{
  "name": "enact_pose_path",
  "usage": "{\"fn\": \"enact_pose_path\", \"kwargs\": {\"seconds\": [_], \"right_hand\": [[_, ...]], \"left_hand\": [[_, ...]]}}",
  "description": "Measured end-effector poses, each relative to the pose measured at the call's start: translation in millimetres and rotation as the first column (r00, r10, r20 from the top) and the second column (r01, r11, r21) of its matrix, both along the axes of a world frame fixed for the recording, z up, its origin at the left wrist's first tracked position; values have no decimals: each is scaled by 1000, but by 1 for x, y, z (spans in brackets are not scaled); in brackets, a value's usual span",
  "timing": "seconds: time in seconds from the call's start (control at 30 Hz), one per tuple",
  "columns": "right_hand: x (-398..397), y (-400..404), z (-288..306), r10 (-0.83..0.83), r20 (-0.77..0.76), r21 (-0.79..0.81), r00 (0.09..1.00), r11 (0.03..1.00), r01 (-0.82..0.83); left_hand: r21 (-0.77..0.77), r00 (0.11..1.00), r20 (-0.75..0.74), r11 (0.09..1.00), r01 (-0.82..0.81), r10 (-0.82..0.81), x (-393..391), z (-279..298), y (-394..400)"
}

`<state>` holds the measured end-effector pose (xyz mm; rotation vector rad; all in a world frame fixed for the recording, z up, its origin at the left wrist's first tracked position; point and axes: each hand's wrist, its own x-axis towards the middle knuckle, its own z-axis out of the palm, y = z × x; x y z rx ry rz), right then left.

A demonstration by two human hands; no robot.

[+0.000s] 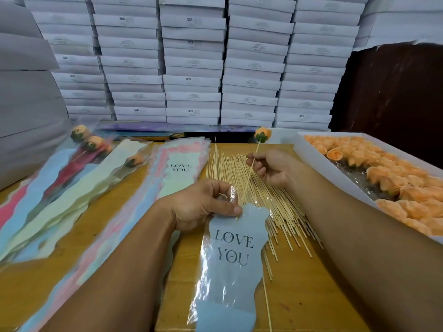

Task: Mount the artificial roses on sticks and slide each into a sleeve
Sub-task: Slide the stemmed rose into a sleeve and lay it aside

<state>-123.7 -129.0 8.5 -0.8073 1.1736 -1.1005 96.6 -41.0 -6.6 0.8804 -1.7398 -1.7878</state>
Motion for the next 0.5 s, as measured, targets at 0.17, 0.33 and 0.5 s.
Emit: {"fn": "enact_pose_path", "kwargs": {"seconds": [0.17, 0.33, 0.5], "right_hand": [[8, 24, -5, 98, -88, -44, 991, 994, -102], [17, 46, -2, 170, -189, -86, 967, 978, -189], [21, 61, 0, 264, -186, -57, 946, 959, -279]], "left_hand": [[-31, 996, 20, 996, -82, 83, -1, -2, -3], [-7, 984, -50, 985, -171, 170, -4, -1, -2], [68, 960, -133, 968, -241, 248, -7, 1, 0]]}}
